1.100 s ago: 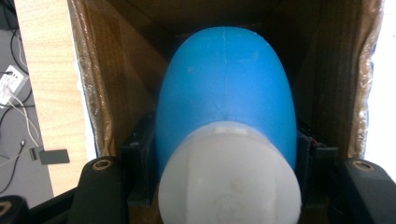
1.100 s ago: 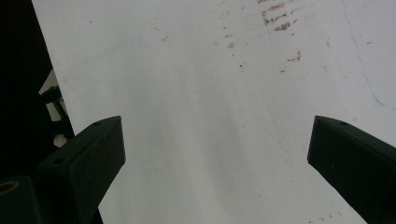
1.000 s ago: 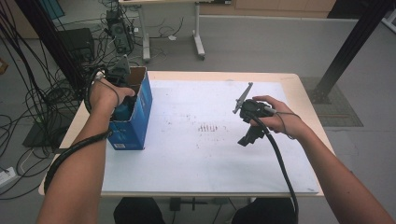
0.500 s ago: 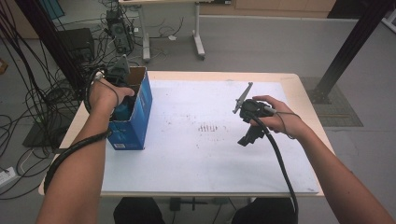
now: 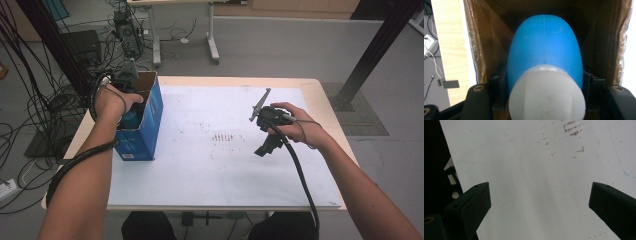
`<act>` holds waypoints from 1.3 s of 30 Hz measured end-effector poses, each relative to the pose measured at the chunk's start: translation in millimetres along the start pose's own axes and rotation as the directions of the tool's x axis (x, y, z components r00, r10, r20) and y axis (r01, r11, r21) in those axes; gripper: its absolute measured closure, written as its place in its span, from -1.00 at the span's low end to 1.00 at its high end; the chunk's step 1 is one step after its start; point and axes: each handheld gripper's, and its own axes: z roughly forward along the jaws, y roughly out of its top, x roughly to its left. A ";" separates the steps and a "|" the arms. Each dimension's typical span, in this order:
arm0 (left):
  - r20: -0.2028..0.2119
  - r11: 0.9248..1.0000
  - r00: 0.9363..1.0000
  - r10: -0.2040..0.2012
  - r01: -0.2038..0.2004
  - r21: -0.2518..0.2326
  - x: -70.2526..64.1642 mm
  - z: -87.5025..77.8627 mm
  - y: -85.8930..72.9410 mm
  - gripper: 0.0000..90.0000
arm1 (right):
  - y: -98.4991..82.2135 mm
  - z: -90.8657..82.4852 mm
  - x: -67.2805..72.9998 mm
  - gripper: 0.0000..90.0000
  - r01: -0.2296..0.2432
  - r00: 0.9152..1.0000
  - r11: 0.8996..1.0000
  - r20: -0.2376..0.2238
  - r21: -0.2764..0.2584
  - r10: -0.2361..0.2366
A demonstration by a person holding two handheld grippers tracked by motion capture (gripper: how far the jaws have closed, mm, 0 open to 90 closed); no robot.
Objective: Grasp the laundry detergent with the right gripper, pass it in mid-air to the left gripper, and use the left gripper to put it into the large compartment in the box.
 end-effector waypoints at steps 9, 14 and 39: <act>0.000 1.000 1.000 -0.002 0.002 -0.001 0.0 0.0 -0.3 -0.16 | -0.1 -1.2 0.1 -0.91 0.000 1.000 1.000 0.004 0.000 0.000; 0.001 1.000 1.000 -0.005 0.005 -0.002 0.5 0.1 -0.2 -0.16 | -0.2 -2.0 -0.3 -0.92 0.001 1.000 1.000 0.005 0.000 -0.001; -0.002 1.000 1.000 -0.007 0.007 -0.001 -0.5 0.2 -0.2 -0.16 | -1.7 -3.1 0.1 -0.92 -0.009 1.000 1.000 0.002 -0.003 0.009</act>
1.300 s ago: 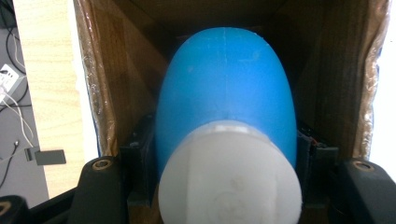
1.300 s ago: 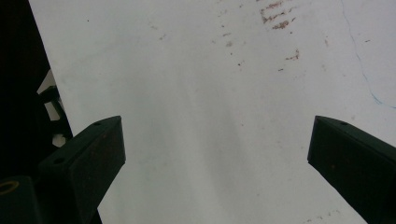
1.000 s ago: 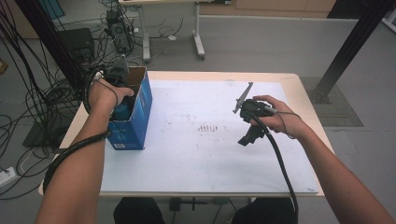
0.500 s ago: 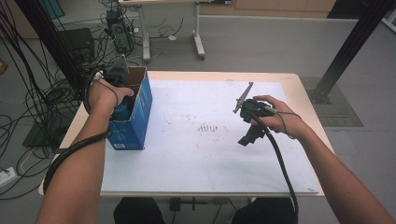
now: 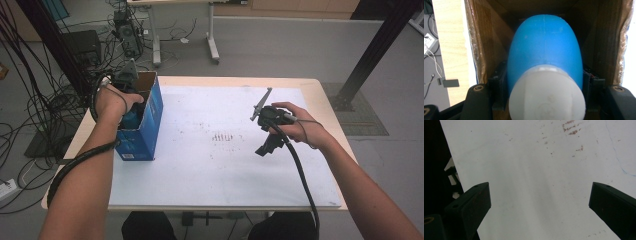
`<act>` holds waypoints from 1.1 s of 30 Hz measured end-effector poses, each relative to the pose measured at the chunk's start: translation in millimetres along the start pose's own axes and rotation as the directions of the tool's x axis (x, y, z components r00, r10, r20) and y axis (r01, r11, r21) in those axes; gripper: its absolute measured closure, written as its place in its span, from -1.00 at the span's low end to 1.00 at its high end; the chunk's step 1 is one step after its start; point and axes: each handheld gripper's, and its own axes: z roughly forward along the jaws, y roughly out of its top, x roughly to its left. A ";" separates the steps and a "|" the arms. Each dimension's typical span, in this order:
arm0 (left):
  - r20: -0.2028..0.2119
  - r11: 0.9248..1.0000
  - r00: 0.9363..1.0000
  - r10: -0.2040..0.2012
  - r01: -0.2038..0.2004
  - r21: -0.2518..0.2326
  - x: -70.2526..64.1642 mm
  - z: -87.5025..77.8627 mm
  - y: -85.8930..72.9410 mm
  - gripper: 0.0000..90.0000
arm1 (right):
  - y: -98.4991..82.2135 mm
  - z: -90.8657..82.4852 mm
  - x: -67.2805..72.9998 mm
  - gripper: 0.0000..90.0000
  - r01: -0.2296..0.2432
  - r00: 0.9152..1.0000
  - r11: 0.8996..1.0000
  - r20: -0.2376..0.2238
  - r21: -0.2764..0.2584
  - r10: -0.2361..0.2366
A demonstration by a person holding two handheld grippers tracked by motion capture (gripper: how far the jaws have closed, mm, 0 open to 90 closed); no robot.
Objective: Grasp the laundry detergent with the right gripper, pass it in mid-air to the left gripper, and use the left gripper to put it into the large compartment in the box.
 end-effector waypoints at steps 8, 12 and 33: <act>0.002 1.000 1.000 -0.005 0.005 -0.005 0.5 0.3 0.6 -0.17 | 0.3 0.7 0.1 -0.92 0.002 1.000 1.000 -0.003 0.001 -0.002; 0.001 1.000 1.000 -0.019 0.019 -0.019 2.2 -1.5 1.1 -0.21 | 0.3 0.8 -0.5 -0.92 0.001 1.000 1.000 -0.005 0.004 -0.001; 0.016 0.999 1.000 -0.001 0.002 -0.036 4.0 -28.9 0.9 -0.34 | -0.6 -0.5 -2.5 -0.92 -0.013 1.000 1.000 -0.011 0.005 0.013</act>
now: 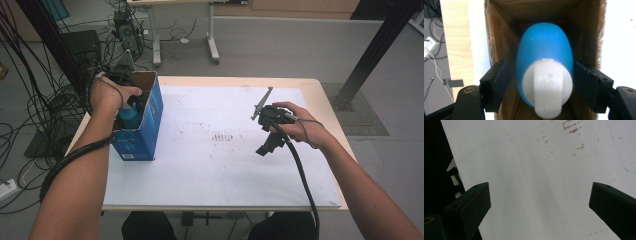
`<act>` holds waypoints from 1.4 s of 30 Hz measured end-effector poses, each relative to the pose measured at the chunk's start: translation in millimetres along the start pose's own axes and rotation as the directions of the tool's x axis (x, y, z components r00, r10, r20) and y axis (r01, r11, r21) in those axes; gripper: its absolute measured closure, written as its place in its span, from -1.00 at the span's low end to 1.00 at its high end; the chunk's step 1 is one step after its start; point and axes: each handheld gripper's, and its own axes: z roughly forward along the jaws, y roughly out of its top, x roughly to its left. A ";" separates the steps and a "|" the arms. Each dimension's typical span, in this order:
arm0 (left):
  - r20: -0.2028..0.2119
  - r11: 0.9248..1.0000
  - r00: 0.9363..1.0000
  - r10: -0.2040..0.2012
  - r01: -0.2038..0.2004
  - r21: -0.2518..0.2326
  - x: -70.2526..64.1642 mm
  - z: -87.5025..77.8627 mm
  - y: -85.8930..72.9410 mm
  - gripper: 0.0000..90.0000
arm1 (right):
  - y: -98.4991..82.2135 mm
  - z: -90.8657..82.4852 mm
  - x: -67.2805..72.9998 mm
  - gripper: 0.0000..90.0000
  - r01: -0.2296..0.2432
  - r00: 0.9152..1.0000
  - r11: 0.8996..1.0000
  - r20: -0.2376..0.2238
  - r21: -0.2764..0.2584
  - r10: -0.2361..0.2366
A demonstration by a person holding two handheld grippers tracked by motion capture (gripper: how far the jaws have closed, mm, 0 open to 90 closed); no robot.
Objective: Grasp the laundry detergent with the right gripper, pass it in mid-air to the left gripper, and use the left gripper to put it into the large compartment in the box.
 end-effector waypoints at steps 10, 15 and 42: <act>0.034 0.999 0.999 0.018 -0.017 -0.041 6.2 -32.7 -0.2 -0.43 | 0.9 -1.8 -0.3 -0.92 -0.003 1.000 1.000 0.006 -0.003 0.003; 0.042 0.998 0.999 0.027 -0.024 -0.065 6.6 -48.1 -1.1 -0.52 | 1.7 -2.0 -0.3 -0.92 -0.006 1.000 1.000 0.001 -0.002 0.006; 0.095 0.959 0.961 0.259 -0.244 -0.144 -73.9 -96.1 1.4 -0.85 | 2.5 -2.8 -1.6 -0.92 -0.003 1.000 1.000 -0.004 0.012 0.003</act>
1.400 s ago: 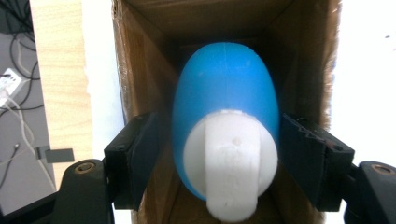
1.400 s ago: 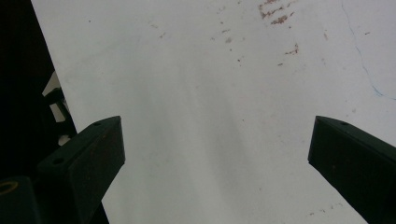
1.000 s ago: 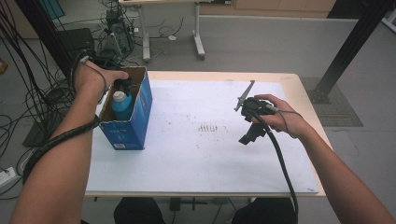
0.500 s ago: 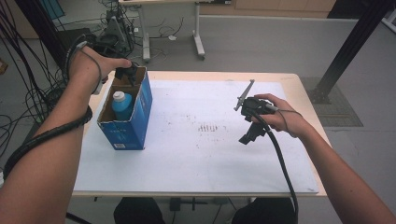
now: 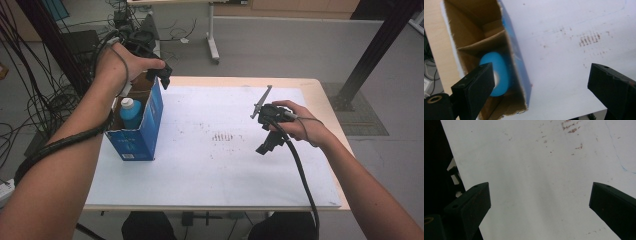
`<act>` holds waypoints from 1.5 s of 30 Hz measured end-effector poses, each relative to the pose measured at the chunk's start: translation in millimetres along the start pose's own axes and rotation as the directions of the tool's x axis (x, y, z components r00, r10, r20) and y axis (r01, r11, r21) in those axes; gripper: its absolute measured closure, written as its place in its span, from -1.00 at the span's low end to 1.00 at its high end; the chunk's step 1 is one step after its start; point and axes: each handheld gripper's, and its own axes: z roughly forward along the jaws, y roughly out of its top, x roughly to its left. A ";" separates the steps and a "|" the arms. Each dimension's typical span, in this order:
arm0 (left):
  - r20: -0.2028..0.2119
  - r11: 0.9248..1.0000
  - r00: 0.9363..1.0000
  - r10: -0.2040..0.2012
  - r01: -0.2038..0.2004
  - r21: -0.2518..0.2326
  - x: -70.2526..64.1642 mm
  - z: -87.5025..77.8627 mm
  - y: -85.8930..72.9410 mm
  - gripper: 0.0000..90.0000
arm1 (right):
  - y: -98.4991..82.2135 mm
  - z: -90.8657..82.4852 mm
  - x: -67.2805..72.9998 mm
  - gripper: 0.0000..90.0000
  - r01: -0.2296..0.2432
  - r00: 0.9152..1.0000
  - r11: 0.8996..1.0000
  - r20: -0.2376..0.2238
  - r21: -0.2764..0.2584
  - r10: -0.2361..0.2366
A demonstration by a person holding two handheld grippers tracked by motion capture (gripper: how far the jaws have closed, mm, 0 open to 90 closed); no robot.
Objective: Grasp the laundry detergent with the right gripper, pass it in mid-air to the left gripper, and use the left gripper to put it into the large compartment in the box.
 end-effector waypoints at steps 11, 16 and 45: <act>0.069 0.987 0.985 0.159 -0.159 -0.004 -55.9 10.2 10.1 -0.89 | -2.8 -1.9 0.2 -0.92 -0.011 1.000 1.000 -0.006 -0.005 0.011; 0.070 0.976 0.973 0.218 -0.219 -0.001 -79.7 18.2 13.2 -0.89 | -2.1 -4.2 2.4 -0.92 -0.006 1.000 1.000 -0.013 -0.001 0.006; 0.112 0.939 0.939 0.326 -0.336 0.076 -134.8 112.0 6.9 -0.85 | -4.1 -29.0 5.7 -0.91 -0.019 1.000 1.000 -0.018 -0.020 0.018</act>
